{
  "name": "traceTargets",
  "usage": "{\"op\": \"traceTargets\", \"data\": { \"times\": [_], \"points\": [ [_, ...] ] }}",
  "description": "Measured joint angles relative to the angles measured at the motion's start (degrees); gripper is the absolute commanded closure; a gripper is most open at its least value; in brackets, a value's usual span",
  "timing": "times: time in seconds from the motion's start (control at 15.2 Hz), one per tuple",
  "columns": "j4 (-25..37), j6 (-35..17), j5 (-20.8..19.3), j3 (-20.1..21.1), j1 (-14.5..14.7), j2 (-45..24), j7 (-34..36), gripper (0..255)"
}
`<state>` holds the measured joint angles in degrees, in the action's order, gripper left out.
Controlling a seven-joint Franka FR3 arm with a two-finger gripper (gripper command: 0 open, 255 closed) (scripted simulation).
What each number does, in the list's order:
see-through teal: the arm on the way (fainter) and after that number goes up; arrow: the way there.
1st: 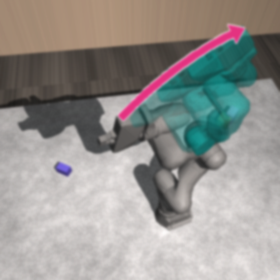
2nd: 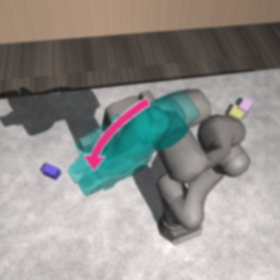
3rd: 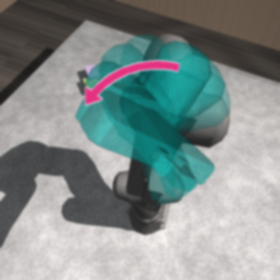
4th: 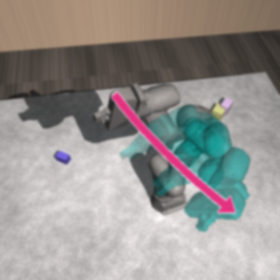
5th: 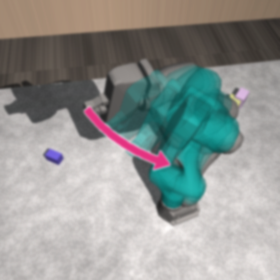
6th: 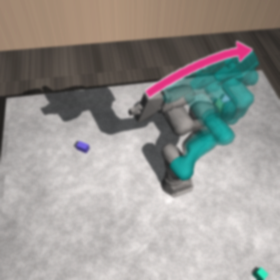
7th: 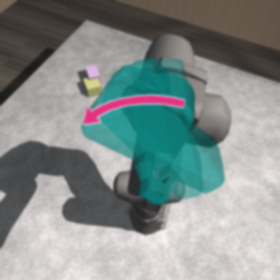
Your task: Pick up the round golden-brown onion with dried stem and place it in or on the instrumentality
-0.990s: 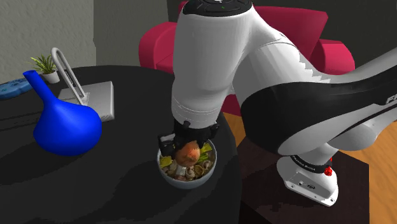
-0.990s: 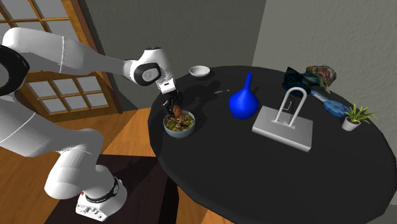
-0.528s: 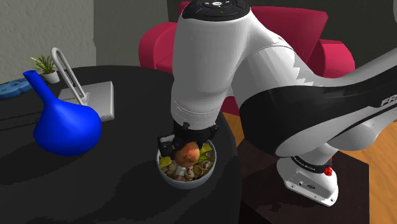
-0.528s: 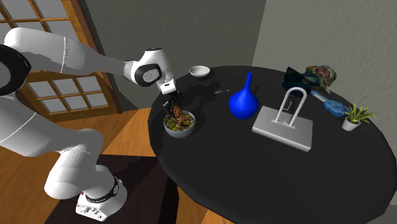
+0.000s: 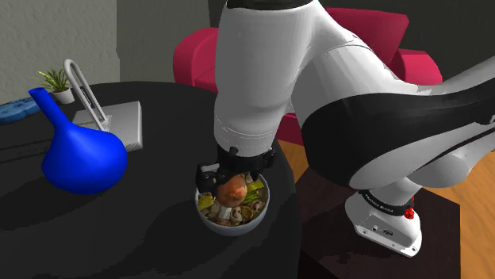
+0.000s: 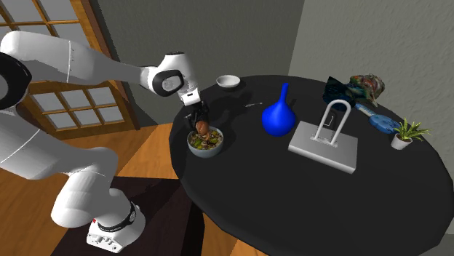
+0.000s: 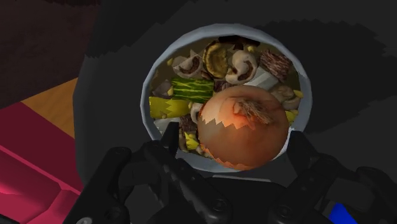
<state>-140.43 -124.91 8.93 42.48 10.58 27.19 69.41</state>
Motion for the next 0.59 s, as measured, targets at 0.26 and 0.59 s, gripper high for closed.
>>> {"op": "traceTargets", "data": {
  "times": [0.26, 0.59],
  "points": [
    [2.72, 5.17, 0.72, -1.75, 1.06, 2.56, -0.86, 0],
    [3.01, 5.64, 0.76, -1.81, 1.14, 2.7, -0.84, 0]
  ]
}}
